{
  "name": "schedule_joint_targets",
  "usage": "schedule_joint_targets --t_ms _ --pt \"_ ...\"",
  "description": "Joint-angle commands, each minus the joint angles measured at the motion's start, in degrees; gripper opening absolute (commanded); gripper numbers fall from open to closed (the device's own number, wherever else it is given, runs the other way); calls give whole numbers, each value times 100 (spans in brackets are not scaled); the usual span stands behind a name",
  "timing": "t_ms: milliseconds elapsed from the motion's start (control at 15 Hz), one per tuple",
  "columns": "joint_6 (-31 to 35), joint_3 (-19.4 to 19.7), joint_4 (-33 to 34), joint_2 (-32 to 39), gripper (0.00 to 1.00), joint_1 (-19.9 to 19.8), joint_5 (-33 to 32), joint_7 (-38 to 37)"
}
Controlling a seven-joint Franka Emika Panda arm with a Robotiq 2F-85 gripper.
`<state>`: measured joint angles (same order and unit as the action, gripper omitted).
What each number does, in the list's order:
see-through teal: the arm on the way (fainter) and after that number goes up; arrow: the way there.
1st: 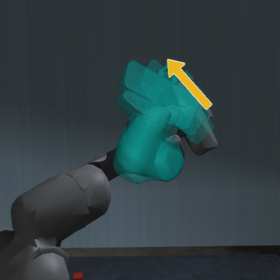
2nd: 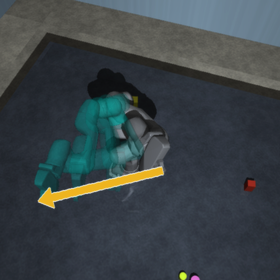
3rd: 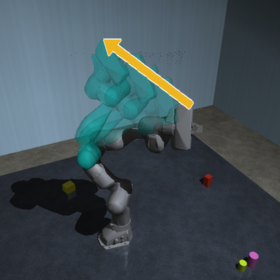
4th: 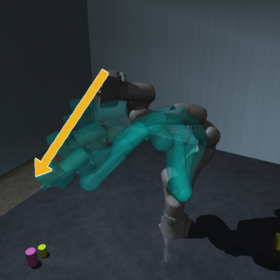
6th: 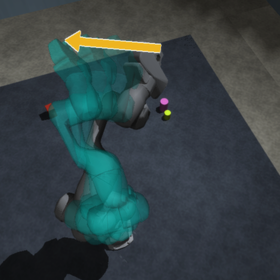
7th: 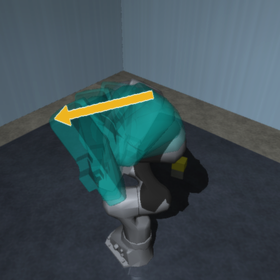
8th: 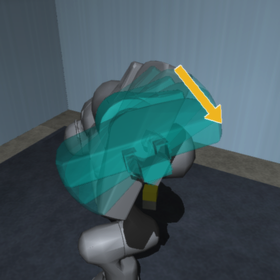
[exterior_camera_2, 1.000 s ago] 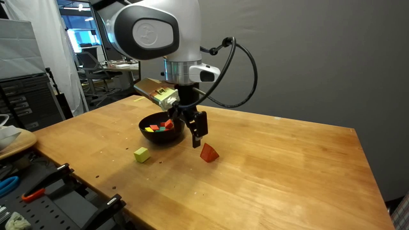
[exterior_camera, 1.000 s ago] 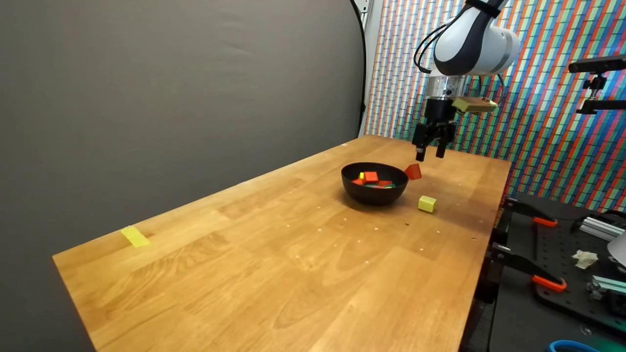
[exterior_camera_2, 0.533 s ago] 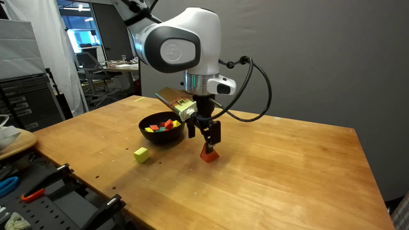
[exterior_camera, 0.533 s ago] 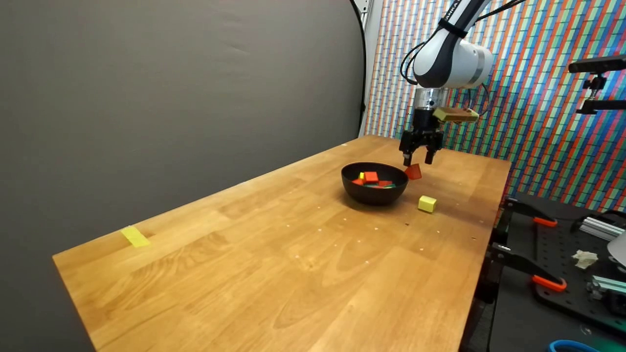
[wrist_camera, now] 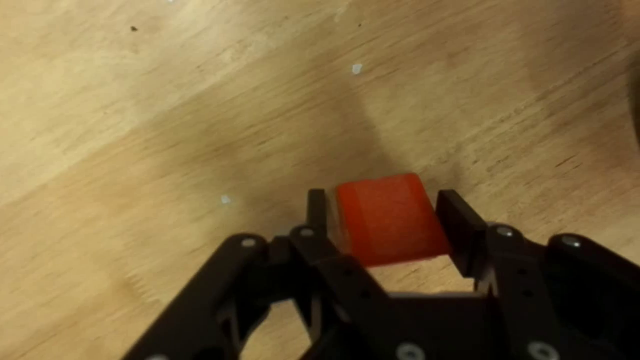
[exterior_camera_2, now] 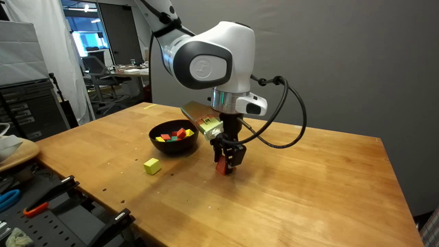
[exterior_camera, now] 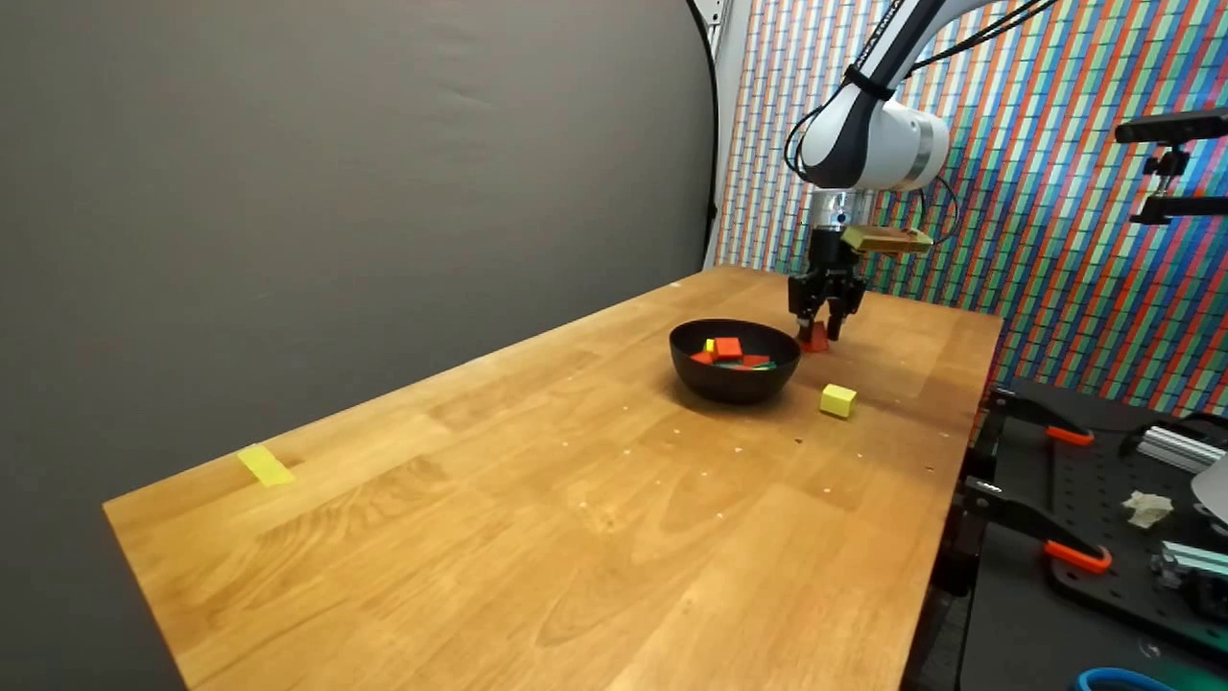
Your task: Pick up all the cubes and put them in the black bowl
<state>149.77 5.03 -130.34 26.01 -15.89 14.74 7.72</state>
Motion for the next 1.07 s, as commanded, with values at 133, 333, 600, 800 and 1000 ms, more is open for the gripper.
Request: schedule_joint_targets --t_ms 133,333,600,800,1000 --pt "133 -4 -417 -812 20 325 -148 -374" --pt "542 -57 -870 -1579 20 736 -396 -536" --pt "578 -491 -1086 -2134 20 1321 -263 -902" --pt "655 -742 -916 -1824 20 1609 32 -1331" --pt "645 -750 -730 -1451 70 1699 87 -1780"
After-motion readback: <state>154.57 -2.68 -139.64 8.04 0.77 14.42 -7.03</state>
